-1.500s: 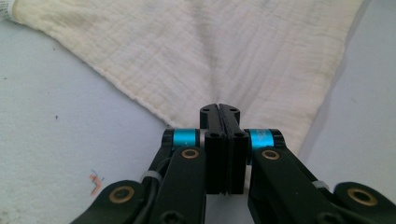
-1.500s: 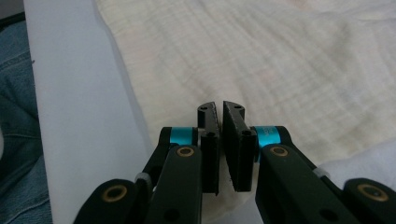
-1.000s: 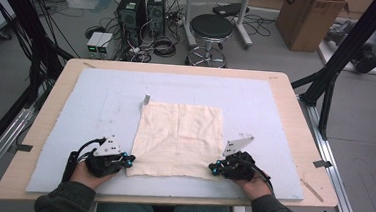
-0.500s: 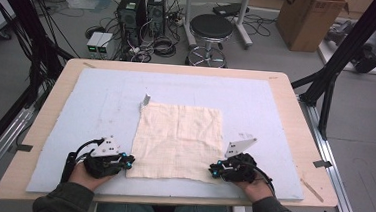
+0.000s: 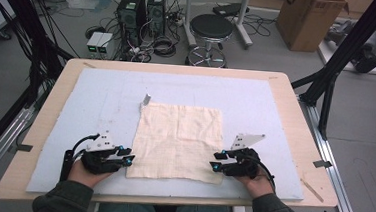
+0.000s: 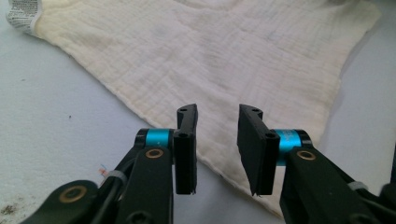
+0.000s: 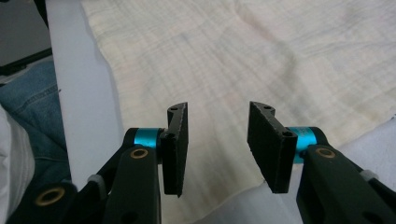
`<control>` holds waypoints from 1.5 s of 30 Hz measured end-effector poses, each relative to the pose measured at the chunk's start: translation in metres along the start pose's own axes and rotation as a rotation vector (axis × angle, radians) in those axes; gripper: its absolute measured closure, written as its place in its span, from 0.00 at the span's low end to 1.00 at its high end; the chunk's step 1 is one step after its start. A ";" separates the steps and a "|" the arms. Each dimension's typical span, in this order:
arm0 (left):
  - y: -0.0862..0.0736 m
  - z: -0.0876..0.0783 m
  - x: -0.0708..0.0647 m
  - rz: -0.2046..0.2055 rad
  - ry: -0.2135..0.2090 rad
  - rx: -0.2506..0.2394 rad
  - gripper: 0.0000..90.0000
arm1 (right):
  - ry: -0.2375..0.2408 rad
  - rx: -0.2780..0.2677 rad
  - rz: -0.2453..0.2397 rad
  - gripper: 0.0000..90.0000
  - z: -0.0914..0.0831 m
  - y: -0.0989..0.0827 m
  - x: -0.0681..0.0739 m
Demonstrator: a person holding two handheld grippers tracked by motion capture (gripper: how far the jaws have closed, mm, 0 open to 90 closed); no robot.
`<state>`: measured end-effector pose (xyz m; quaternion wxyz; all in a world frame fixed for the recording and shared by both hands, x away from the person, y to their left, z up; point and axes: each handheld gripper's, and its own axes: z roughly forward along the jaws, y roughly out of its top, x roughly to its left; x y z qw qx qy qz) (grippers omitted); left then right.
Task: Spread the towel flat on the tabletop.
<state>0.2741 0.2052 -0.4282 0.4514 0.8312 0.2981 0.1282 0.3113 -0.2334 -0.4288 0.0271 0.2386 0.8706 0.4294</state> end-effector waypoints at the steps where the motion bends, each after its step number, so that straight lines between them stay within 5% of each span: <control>1: 0.000 0.000 0.000 -0.008 0.001 -0.007 0.75 | -0.007 -0.003 -0.003 0.62 0.000 0.000 -0.001; 13: 0.001 -0.002 0.005 -0.033 0.002 -0.028 0.67 | -0.039 -0.053 0.031 0.46 -0.001 0.004 -0.003; 45: 0.010 0.000 0.009 -0.066 0.009 -0.045 0.47 | -0.079 -0.079 0.040 0.27 0.003 0.013 -0.011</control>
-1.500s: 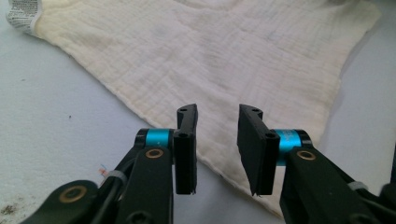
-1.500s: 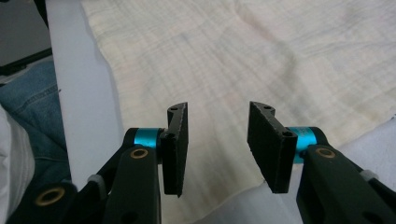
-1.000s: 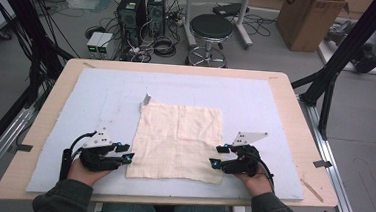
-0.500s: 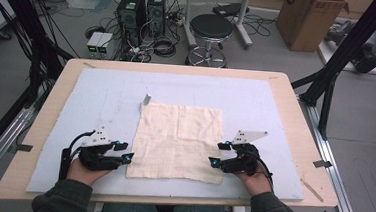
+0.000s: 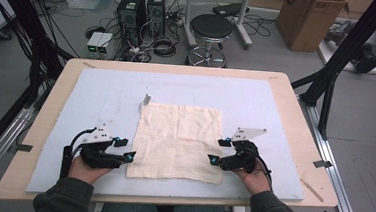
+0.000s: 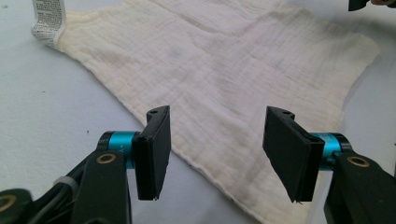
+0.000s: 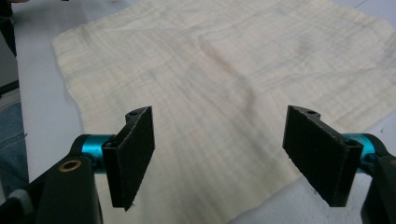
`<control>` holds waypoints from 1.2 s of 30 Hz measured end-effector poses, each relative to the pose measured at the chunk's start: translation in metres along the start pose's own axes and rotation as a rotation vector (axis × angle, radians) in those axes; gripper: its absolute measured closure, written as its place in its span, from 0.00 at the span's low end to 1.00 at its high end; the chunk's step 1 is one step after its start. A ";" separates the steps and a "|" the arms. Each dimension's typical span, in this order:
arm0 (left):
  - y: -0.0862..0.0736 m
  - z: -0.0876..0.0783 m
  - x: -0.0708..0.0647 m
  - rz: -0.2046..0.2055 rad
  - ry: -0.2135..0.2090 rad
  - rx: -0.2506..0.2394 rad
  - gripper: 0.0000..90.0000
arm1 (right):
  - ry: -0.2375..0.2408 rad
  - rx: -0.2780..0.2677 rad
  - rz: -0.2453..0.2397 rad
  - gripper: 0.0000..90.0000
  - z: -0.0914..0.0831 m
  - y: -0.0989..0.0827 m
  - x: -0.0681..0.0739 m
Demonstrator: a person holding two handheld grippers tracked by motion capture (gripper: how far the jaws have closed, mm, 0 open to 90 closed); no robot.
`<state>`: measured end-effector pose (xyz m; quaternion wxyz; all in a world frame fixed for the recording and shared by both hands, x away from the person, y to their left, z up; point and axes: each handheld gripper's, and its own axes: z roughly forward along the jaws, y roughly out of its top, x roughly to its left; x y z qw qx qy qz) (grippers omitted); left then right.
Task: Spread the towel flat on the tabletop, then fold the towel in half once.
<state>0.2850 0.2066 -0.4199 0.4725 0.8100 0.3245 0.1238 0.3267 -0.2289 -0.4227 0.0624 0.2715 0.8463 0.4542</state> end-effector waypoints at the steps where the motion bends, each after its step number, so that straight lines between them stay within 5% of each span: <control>1: 0.000 0.000 0.000 0.002 0.000 0.004 0.46 | -0.003 0.003 0.001 0.27 0.000 0.001 0.000; 12: 0.012 0.002 0.007 -0.020 -0.004 0.010 0.45 | 0.008 0.014 -0.014 0.26 0.003 0.010 -0.005; 36: 0.041 0.011 0.029 -0.048 -0.005 0.005 0.43 | -0.022 0.025 0.029 0.22 0.009 0.043 -0.040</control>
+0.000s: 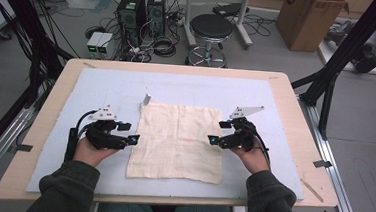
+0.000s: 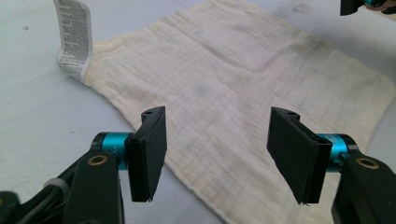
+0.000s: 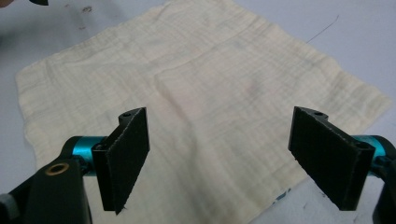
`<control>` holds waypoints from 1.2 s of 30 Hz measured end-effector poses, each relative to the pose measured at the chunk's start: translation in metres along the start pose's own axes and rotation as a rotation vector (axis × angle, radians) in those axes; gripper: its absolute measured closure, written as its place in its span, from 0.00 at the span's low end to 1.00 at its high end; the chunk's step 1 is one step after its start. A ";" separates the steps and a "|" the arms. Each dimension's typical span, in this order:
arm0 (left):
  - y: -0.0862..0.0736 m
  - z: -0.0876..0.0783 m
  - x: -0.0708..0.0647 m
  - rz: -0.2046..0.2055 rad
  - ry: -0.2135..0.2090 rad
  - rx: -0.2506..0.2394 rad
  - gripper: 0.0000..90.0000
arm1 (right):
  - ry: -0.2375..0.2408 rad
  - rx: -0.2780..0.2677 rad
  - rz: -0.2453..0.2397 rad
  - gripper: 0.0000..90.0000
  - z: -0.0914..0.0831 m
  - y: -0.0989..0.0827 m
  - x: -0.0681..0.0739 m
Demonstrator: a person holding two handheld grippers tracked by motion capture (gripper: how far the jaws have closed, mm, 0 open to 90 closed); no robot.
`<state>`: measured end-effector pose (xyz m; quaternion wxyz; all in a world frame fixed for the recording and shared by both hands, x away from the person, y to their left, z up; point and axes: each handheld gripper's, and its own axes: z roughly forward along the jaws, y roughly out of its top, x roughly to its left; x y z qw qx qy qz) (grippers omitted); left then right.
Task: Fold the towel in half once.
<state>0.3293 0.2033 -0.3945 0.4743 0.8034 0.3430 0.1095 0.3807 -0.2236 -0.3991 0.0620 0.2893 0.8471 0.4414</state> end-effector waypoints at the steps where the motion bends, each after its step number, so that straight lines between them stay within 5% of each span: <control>1: 0.003 0.000 0.000 -0.001 0.002 -0.007 0.43 | -0.001 0.003 -0.004 0.22 0.000 0.002 -0.002; 24: 0.037 0.010 0.023 -0.011 0.023 0.008 0.43 | -0.008 0.014 -0.009 0.22 0.008 0.041 -0.025; 36: 0.056 0.018 0.049 -0.068 0.064 -0.028 0.46 | -0.032 0.021 0.005 0.23 0.013 0.064 -0.046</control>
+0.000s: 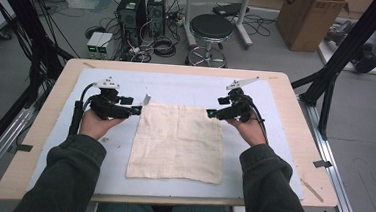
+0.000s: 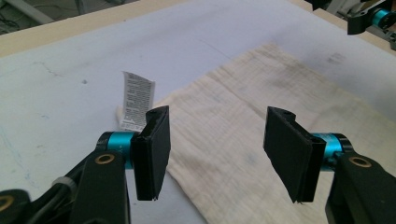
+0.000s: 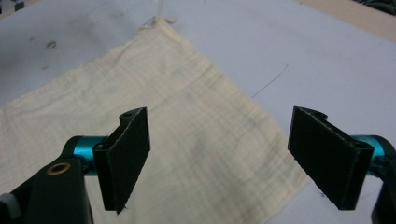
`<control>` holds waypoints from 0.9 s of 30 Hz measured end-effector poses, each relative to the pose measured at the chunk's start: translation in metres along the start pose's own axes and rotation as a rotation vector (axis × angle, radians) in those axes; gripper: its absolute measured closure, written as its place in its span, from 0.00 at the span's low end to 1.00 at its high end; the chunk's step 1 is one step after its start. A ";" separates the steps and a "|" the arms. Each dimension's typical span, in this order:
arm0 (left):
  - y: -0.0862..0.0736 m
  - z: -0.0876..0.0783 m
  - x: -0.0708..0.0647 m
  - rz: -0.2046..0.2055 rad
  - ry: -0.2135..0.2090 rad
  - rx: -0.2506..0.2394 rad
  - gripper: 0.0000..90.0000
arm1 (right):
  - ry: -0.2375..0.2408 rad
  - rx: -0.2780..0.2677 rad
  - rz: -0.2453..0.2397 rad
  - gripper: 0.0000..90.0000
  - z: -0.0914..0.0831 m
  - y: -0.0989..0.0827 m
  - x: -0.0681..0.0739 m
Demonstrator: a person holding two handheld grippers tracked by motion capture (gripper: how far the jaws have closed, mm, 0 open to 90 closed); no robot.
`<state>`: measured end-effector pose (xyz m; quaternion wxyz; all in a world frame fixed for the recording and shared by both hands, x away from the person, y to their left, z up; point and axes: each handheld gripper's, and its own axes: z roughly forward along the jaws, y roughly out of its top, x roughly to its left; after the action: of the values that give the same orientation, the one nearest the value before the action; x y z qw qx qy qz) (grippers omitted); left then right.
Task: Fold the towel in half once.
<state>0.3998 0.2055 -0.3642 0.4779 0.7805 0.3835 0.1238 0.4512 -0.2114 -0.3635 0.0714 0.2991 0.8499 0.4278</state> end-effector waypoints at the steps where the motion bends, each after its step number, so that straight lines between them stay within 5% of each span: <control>1: 0.001 0.002 0.003 -0.005 0.007 0.000 0.46 | -0.005 0.000 0.005 0.23 0.000 0.002 -0.002; 13: -0.005 0.032 0.025 -0.080 0.060 0.009 0.50 | -0.024 0.013 0.098 0.26 0.016 -0.004 -0.034; 27: -0.019 0.062 0.040 -0.129 0.146 0.013 0.56 | -0.096 0.059 0.159 0.41 0.040 -0.024 -0.049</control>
<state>0.4523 0.1988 -0.4185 0.4503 0.7464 0.4675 0.1470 0.4951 -0.2222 -0.4137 0.0692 0.3878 0.8314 0.3919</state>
